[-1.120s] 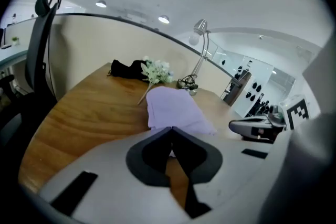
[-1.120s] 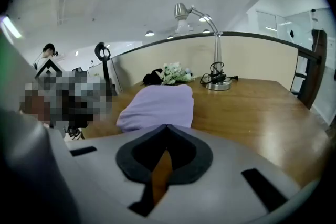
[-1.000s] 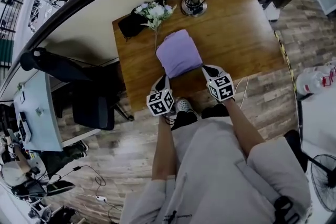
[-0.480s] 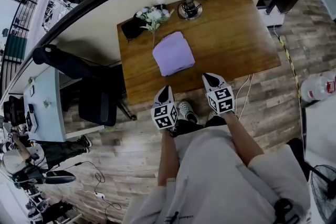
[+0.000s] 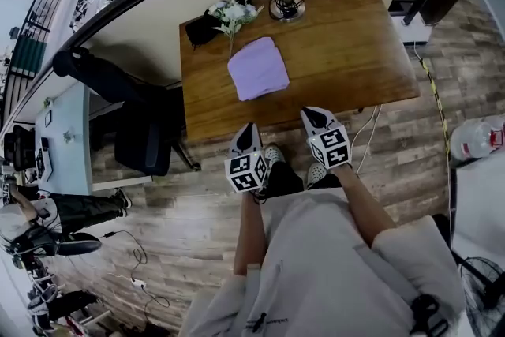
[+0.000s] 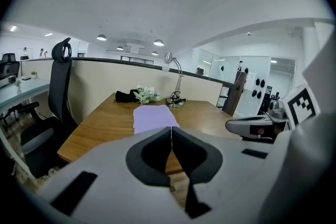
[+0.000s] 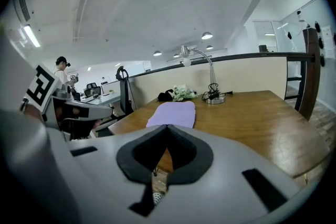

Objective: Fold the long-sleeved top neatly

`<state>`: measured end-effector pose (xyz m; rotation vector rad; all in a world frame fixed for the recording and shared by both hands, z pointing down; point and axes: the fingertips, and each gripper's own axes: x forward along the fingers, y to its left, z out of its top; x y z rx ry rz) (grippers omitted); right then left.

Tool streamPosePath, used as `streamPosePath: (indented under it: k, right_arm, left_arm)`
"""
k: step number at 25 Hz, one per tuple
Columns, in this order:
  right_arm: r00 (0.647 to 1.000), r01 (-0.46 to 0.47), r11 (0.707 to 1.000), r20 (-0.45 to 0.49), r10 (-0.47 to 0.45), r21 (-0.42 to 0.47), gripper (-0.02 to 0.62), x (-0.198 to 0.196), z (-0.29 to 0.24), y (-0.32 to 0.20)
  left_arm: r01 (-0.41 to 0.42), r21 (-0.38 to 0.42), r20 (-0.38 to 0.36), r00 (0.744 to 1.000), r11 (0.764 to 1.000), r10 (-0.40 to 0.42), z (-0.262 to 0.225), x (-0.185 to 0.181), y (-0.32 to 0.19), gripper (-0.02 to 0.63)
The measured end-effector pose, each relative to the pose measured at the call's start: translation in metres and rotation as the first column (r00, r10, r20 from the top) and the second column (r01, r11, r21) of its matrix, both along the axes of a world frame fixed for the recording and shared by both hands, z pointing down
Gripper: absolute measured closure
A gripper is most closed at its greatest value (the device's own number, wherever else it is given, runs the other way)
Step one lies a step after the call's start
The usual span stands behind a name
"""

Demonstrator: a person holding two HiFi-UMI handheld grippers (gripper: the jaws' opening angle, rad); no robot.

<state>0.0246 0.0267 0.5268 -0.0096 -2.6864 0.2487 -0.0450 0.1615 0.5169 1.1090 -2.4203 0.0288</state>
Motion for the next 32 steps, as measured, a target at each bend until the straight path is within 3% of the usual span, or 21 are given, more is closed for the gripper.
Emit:
streamPosePath:
  k: [13, 32]
  right_arm:
    - [0.998, 0.05, 0.997, 0.034, -0.052, 0.067, 0.594, 0.013, -0.016, 0.015]
    - [0.997, 0.073, 0.993, 0.007, -0.074, 0.094, 0.594, 0.036, -0.012, 0.02]
  left_arm:
    - [-0.004, 0.01, 0.027, 1.0, 1.0, 0.004, -0.003, 0.012, 0.001, 0.583]
    - [-0.009, 0.024, 0.023, 1.0, 1.0, 0.009, -0.002, 0.025, -0.003, 0.582]
